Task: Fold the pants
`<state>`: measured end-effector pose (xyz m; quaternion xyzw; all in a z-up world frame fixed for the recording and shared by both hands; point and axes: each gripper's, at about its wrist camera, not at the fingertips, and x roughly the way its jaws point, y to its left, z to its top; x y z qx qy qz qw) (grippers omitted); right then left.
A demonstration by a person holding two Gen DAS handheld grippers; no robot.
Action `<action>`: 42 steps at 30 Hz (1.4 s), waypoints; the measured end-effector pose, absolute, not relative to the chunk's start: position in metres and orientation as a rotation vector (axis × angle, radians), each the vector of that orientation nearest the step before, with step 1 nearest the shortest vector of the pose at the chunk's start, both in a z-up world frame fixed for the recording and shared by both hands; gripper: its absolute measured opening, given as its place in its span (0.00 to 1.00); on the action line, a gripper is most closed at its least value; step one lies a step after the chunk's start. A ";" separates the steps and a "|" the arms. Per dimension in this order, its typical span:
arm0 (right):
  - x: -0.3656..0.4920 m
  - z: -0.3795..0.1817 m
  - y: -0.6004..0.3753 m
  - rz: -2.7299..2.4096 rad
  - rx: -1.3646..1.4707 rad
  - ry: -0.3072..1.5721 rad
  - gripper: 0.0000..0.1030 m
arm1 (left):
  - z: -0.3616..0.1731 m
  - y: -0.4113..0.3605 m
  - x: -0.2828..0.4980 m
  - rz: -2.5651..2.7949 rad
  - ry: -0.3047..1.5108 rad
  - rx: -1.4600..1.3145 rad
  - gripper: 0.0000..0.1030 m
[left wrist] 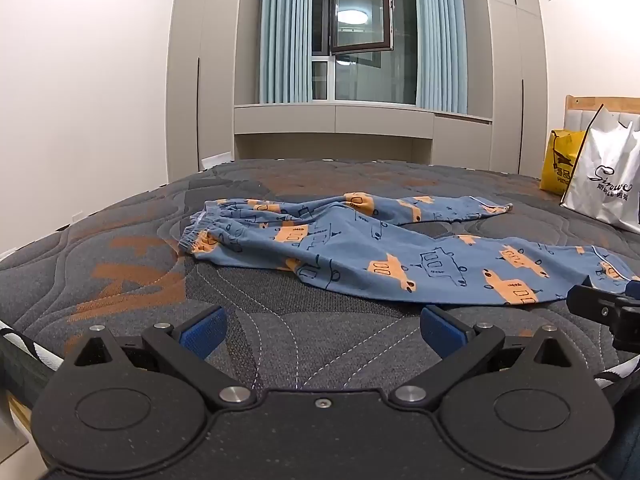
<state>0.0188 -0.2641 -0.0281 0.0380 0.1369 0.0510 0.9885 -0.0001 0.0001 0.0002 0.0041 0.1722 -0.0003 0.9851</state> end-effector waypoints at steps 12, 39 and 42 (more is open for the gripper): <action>0.018 -0.030 -0.266 0.107 0.078 0.280 1.00 | -0.001 0.001 -0.001 0.005 0.351 0.009 1.00; 0.019 -0.032 -0.264 0.096 0.074 0.310 1.00 | -0.005 0.001 0.001 0.007 0.368 -0.009 1.00; 0.019 -0.032 -0.264 0.097 0.074 0.310 1.00 | -0.005 0.001 0.001 0.006 0.368 -0.010 1.00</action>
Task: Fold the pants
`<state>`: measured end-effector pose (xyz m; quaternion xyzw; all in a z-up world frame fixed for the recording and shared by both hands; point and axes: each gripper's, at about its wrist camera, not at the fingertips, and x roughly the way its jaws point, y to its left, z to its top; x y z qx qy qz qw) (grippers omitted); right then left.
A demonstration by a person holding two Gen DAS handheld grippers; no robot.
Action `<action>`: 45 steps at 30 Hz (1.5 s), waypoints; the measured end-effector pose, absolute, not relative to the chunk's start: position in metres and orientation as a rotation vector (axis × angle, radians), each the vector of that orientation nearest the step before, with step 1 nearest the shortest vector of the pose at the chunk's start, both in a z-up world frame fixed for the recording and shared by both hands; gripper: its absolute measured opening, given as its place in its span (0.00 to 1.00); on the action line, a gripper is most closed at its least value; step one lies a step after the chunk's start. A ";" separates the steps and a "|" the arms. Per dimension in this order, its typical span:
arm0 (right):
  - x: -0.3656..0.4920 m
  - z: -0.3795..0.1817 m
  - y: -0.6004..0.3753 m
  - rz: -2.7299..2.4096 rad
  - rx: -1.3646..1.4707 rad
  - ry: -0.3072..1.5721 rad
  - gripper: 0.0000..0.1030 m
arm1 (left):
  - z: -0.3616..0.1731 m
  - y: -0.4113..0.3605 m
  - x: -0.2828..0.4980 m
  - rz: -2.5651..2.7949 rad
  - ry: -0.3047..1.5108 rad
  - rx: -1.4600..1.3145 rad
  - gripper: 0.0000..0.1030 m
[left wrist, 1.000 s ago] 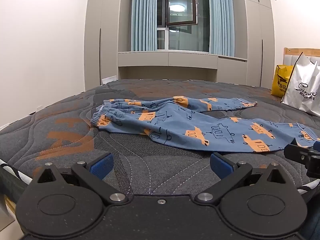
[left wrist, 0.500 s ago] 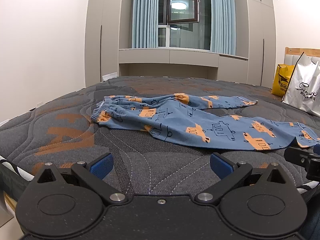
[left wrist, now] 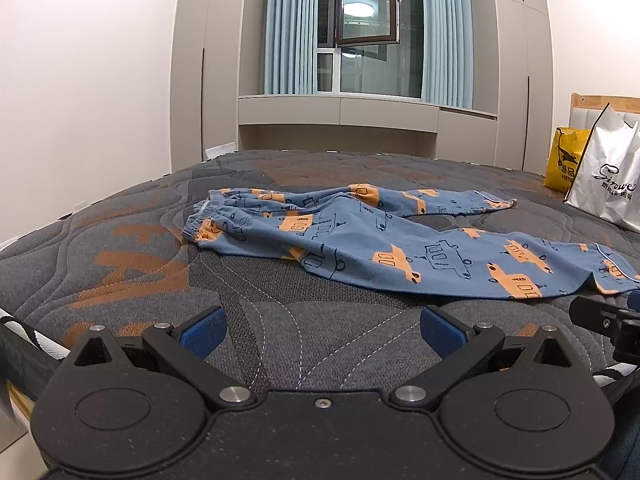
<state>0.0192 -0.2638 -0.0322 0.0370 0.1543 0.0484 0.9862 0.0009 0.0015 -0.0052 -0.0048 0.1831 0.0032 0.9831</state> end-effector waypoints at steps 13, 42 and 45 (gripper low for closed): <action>0.019 -0.034 -0.264 0.099 0.075 0.314 1.00 | -0.008 0.001 0.000 0.005 0.381 -0.010 1.00; 0.044 -0.021 -0.257 0.083 0.067 0.453 1.00 | -0.001 0.005 0.028 -0.012 0.571 -0.066 1.00; 0.048 -0.019 -0.257 0.086 0.074 0.464 1.00 | 0.002 -0.001 0.033 -0.029 0.594 -0.047 1.00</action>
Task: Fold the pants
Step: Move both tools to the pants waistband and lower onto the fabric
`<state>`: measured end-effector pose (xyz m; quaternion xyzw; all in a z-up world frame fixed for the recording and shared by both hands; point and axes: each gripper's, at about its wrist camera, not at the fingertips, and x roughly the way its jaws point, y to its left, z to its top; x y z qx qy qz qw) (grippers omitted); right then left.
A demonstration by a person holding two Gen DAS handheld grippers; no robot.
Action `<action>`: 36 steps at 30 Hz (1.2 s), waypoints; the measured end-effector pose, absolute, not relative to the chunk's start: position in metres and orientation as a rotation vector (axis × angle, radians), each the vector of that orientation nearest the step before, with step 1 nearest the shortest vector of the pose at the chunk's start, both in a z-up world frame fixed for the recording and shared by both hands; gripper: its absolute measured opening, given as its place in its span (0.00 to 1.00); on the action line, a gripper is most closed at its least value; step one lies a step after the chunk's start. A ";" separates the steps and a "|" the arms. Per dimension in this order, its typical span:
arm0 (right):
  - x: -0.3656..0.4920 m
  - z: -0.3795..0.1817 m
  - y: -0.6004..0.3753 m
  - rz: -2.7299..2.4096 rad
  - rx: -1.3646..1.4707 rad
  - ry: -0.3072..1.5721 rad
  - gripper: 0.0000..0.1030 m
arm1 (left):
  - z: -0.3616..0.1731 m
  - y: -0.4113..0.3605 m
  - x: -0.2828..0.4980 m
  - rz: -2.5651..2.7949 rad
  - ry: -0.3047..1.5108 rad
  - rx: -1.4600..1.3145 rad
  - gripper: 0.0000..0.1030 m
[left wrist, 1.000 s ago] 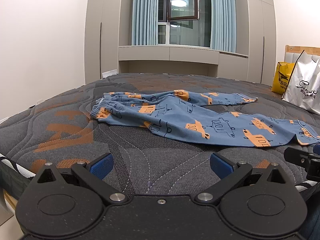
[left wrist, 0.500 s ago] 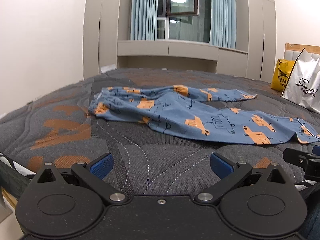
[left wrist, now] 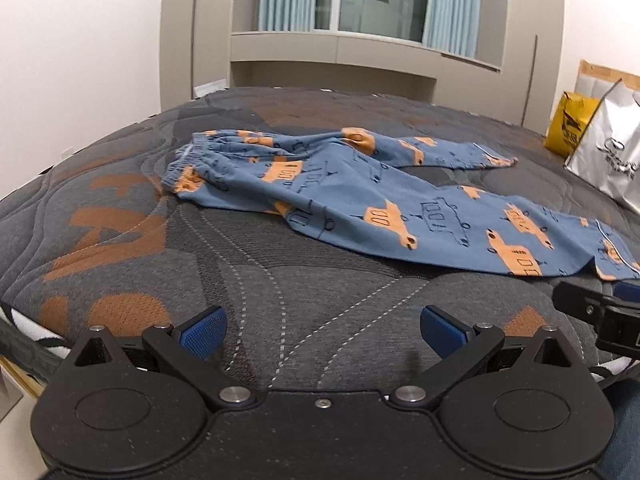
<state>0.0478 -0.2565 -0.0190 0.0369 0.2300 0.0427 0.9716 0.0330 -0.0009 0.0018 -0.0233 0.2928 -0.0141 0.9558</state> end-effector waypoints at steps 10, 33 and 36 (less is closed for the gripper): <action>0.058 -0.013 -0.250 0.126 0.012 0.462 1.00 | 0.012 0.000 0.050 -0.076 0.608 -0.032 1.00; 0.161 0.019 -0.255 0.319 -0.161 0.351 1.00 | 0.044 0.045 0.180 0.086 0.598 0.112 1.00; 0.181 0.021 -0.261 0.345 -0.164 0.384 1.00 | 0.042 0.050 0.200 0.091 0.611 0.131 1.00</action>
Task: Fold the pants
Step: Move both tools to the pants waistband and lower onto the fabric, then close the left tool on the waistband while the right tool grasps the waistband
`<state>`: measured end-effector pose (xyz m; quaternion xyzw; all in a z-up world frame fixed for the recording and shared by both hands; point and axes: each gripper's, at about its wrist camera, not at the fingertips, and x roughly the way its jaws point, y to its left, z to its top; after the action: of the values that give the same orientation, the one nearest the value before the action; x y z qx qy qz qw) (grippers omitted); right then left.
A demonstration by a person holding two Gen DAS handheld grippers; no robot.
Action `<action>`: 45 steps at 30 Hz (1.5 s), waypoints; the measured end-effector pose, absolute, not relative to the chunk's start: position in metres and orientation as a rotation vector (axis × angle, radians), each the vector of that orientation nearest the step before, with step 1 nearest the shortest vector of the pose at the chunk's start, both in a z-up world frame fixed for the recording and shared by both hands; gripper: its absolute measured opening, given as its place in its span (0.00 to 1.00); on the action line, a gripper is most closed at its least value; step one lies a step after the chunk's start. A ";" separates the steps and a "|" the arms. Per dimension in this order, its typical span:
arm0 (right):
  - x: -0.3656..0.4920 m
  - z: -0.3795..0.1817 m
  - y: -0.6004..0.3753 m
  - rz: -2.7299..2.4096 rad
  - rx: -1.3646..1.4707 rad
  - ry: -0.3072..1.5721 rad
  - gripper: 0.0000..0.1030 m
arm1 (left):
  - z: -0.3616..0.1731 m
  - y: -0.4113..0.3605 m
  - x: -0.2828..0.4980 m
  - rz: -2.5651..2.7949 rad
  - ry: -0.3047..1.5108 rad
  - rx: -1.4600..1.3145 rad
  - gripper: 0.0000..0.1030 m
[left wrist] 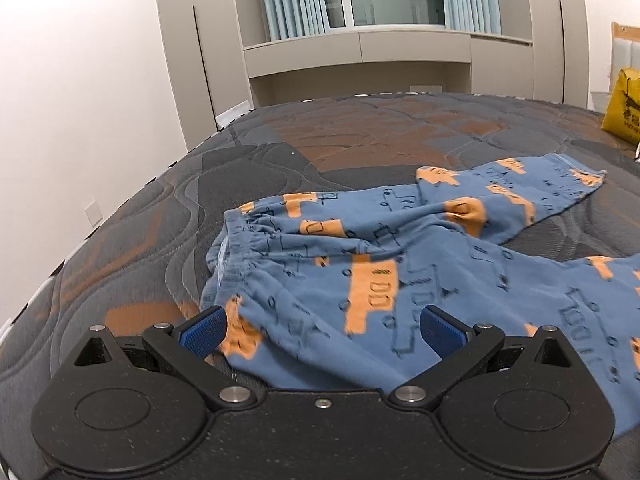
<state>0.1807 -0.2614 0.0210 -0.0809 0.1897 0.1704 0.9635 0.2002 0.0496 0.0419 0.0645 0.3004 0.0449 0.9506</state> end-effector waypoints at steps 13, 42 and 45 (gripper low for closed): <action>0.280 0.031 -0.276 0.464 -0.305 0.367 1.00 | 0.049 0.074 0.282 0.133 0.551 0.237 1.00; 0.566 -0.002 -0.205 0.924 -0.381 0.696 0.83 | 0.010 0.153 0.469 -0.360 0.816 0.275 0.55; 0.566 -0.008 -0.197 0.947 -0.384 0.726 0.73 | 0.011 0.148 0.469 -0.377 0.825 0.244 0.25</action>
<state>0.5662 -0.1969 -0.0084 -0.1798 0.3396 0.4432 0.8099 0.4695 0.1477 0.0105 0.1174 0.3974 -0.1819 0.8917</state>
